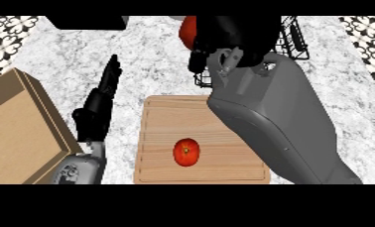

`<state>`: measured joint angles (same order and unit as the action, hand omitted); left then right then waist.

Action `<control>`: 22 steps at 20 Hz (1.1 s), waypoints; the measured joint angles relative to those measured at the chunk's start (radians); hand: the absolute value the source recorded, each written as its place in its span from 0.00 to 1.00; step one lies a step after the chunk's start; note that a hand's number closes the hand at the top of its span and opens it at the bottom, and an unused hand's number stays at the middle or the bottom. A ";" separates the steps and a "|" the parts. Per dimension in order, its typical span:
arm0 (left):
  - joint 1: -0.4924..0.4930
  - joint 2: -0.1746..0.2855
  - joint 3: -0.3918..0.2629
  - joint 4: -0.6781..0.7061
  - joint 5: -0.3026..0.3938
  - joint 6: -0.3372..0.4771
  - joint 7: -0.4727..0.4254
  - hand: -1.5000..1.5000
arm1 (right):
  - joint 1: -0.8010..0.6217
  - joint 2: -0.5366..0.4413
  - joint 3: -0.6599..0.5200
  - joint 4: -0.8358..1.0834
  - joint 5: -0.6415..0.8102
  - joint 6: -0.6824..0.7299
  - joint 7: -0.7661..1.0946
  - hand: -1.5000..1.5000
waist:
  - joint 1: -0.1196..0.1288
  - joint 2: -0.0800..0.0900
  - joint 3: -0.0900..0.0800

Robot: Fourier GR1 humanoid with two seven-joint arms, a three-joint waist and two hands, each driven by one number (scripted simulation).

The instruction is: Pick the bell pepper from the cutting board and place it in the tiered basket

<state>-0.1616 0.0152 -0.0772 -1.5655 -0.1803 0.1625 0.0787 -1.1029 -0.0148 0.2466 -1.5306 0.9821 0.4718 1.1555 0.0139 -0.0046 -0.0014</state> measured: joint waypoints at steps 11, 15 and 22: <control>0.017 0.005 -0.002 -0.001 0.005 -0.003 -0.015 0.50 | -0.088 -0.029 -0.113 0.263 0.121 -0.044 -0.100 1.00 | -0.001 0.006 0.001; 0.016 0.010 0.006 -0.010 0.011 -0.008 -0.013 0.50 | -0.086 -0.069 -0.148 0.346 0.160 -0.067 -0.157 1.00 | -0.002 0.006 0.001; 0.003 0.009 0.014 0.004 0.003 0.001 -0.024 0.50 | -0.052 -0.071 -0.257 0.394 0.163 -0.165 -0.168 0.00 | -0.007 0.007 0.001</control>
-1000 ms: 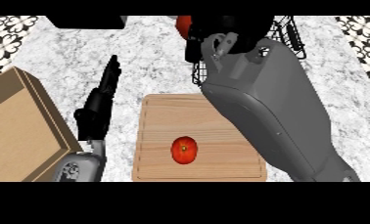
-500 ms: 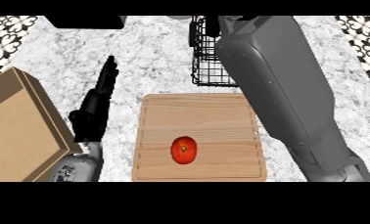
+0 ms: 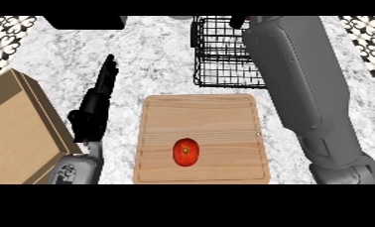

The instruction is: Pick the bell pepper from the cutting board and place it in the tiered basket

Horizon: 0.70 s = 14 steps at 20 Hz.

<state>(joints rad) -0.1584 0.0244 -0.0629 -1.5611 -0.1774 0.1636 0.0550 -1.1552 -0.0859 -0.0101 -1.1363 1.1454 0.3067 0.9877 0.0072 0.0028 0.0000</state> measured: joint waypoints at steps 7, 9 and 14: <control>-0.001 0.008 0.008 0.005 0.003 -0.007 -0.004 0.50 | 0.067 0.045 -0.104 -0.022 -0.053 -0.171 -0.021 0.00 | 0.000 -0.001 0.000; 0.004 0.011 0.015 0.003 0.009 -0.010 -0.007 0.50 | 0.074 0.037 -0.137 -0.044 -0.067 -0.222 -0.033 0.00 | 0.000 -0.001 0.000; 0.018 0.017 0.021 0.001 0.021 -0.022 -0.012 0.50 | 0.117 0.028 -0.191 -0.163 -0.058 -0.333 -0.007 0.00 | -0.010 -0.005 0.000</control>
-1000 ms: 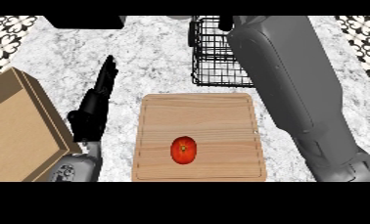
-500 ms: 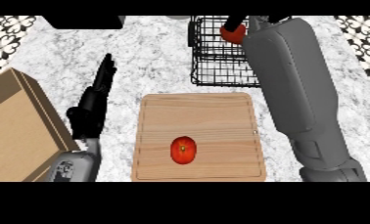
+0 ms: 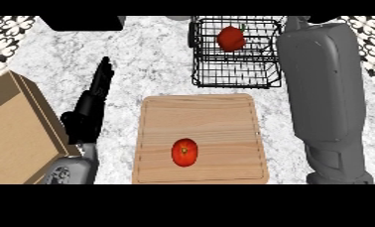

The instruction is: Pick the bell pepper from the cutting board and place it in the tiered basket

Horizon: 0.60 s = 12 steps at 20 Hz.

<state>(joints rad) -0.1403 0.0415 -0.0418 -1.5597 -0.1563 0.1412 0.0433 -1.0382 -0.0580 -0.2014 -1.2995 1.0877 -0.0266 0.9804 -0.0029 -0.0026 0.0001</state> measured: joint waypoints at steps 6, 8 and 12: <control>0.014 -0.009 0.001 0.002 -0.011 0.019 0.000 0.50 | 0.133 -0.017 -0.080 -0.248 -0.024 -0.008 0.046 0.00 | -0.023 -0.007 0.000; 0.013 -0.007 0.008 0.001 -0.008 0.020 0.000 0.50 | 0.198 -0.029 -0.119 -0.358 -0.066 0.002 0.042 0.00 | -0.030 -0.009 0.001; 0.043 -0.012 0.004 -0.017 -0.011 0.027 -0.005 0.50 | 0.372 -0.037 -0.189 -0.606 -0.178 0.063 0.036 0.00 | -0.044 -0.013 0.001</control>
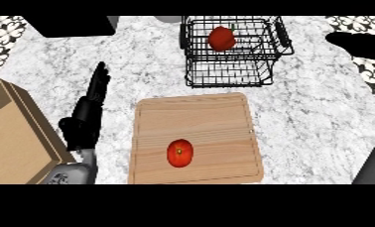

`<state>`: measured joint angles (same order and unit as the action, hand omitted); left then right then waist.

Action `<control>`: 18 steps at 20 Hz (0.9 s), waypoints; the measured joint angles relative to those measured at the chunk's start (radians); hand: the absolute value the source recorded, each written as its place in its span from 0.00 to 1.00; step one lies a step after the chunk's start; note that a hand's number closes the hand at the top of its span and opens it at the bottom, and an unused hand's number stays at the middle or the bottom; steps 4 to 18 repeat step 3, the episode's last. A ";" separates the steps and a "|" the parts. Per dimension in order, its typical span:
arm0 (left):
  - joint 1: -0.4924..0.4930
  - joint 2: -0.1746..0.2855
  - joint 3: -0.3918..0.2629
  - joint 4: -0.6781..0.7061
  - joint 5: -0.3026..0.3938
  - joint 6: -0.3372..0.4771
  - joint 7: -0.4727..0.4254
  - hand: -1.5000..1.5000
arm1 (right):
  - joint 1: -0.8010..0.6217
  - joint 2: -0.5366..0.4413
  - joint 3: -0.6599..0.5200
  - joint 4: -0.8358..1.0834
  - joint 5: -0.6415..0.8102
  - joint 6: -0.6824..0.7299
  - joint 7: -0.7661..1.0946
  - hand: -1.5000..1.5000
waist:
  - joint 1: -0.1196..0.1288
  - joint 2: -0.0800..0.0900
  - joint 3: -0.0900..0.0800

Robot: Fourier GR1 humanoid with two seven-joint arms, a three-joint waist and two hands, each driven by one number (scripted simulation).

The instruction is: Pick the bell pepper from the cutting board and place it in the tiered basket

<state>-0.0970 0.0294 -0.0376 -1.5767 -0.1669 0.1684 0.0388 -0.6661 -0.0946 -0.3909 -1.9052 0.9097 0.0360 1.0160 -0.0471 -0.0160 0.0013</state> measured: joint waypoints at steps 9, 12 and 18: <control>-0.002 0.010 0.011 -0.010 0.007 -0.006 0.011 0.50 | 0.151 -0.010 -0.077 -0.166 -0.124 0.061 -0.021 0.00 | -0.008 0.000 0.001; -0.002 0.010 0.011 -0.010 0.007 -0.006 0.011 0.50 | 0.151 -0.010 -0.077 -0.166 -0.124 0.061 -0.021 0.00 | -0.008 0.000 0.001; -0.002 0.010 0.011 -0.010 0.007 -0.006 0.011 0.50 | 0.151 -0.010 -0.077 -0.166 -0.124 0.061 -0.021 0.00 | -0.008 0.000 0.001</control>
